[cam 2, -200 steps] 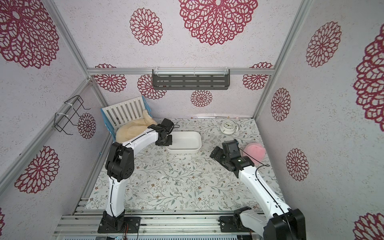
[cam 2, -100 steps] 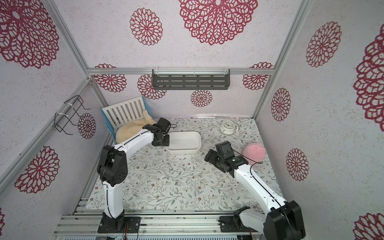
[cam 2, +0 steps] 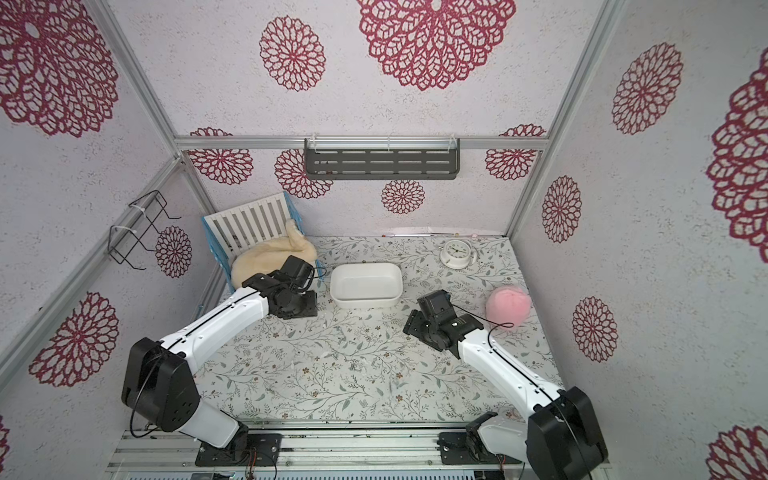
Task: Put the screws on the desktop into the storage box
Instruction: Adjust the storage box at the center of the board, then pick up the screw from the center of the board.
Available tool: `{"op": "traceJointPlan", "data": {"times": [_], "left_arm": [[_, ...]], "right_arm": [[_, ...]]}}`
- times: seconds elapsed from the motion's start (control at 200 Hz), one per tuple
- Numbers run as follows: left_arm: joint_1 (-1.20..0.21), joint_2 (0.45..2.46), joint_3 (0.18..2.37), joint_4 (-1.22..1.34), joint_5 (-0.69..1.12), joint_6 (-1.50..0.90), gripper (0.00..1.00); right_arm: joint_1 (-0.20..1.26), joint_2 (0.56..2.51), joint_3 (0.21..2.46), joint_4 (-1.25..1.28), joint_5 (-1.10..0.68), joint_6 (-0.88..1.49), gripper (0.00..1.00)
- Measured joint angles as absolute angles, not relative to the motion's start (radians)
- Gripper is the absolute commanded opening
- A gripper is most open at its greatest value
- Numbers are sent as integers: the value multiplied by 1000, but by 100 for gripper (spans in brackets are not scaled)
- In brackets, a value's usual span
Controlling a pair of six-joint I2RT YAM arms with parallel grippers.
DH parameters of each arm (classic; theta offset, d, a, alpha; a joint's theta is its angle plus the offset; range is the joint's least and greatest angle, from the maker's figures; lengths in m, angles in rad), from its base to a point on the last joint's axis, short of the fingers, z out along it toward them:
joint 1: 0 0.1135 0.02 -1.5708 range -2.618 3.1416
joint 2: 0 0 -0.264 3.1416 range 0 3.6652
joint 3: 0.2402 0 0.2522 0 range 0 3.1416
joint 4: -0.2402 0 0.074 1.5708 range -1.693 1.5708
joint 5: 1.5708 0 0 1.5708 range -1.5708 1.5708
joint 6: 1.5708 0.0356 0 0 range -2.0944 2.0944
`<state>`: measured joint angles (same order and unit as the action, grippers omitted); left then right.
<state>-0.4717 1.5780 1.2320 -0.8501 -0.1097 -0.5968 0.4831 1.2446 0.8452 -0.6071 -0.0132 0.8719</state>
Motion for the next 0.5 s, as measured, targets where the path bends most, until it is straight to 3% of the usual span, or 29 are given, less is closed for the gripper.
{"op": "traceJointPlan", "data": {"times": [0.225,0.5], "left_arm": [[-575,1578,1175,-841,-69,-659,50],[-582,1664,1201,-797,-41,-681,45]], "right_arm": [[524,1292,845,-583,-33,855,69],[527,1311,846,-578,-41,839,63]]}}
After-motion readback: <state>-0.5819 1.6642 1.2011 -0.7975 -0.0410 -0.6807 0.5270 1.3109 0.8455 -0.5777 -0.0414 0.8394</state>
